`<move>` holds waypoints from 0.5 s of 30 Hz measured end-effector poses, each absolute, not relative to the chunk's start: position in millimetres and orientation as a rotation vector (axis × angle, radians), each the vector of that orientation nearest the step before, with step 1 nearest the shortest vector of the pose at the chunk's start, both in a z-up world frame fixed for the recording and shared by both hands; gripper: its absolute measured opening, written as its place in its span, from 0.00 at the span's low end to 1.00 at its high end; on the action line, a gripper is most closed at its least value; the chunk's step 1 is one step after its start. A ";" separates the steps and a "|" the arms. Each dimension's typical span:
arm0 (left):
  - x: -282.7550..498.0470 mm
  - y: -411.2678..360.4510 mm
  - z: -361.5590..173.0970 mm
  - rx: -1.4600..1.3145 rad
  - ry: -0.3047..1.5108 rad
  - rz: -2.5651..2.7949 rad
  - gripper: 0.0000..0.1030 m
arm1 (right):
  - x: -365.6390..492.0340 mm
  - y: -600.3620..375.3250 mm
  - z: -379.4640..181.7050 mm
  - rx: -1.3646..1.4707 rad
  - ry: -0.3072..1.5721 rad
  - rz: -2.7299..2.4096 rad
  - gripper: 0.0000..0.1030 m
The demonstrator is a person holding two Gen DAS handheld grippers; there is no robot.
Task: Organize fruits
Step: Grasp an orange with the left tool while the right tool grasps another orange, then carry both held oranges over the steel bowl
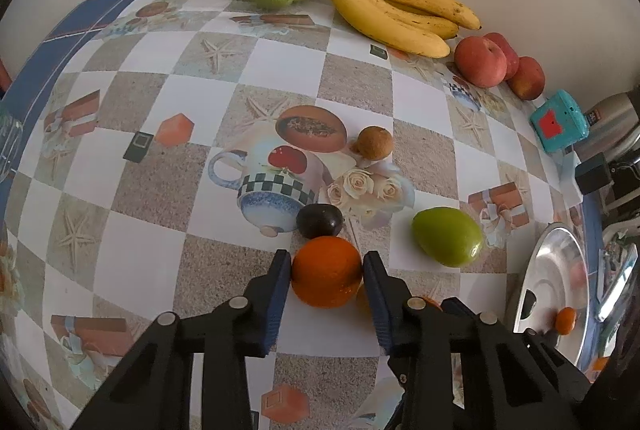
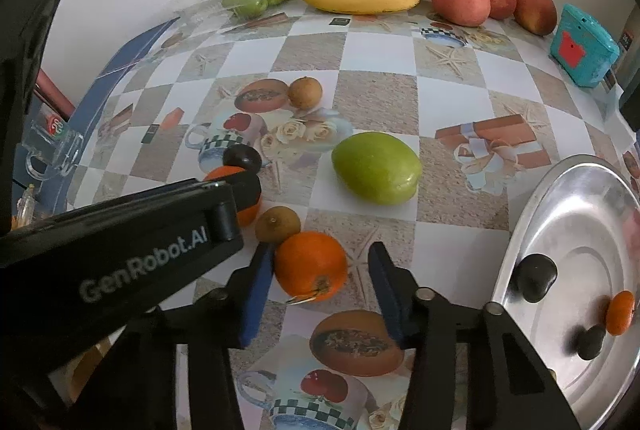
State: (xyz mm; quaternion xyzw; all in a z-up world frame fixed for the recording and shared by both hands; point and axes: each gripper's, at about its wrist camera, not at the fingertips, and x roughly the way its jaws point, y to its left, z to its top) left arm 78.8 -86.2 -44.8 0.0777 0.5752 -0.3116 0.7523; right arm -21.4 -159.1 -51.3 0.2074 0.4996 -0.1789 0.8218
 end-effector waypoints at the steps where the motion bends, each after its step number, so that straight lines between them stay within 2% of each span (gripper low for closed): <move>1: 78.4 -86.4 -44.5 0.173 1.256 -0.682 0.38 | -21.6 -159.0 -50.8 0.444 1.061 -0.379 0.44; 4: 78.5 -85.4 -42.1 0.170 1.254 -0.682 0.38 | -22.0 -158.7 -48.7 0.455 1.051 -0.366 0.38; 15: 81.5 -80.0 -12.5 0.130 1.204 -0.685 0.38 | -26.7 -162.4 -32.1 0.501 1.008 -0.361 0.37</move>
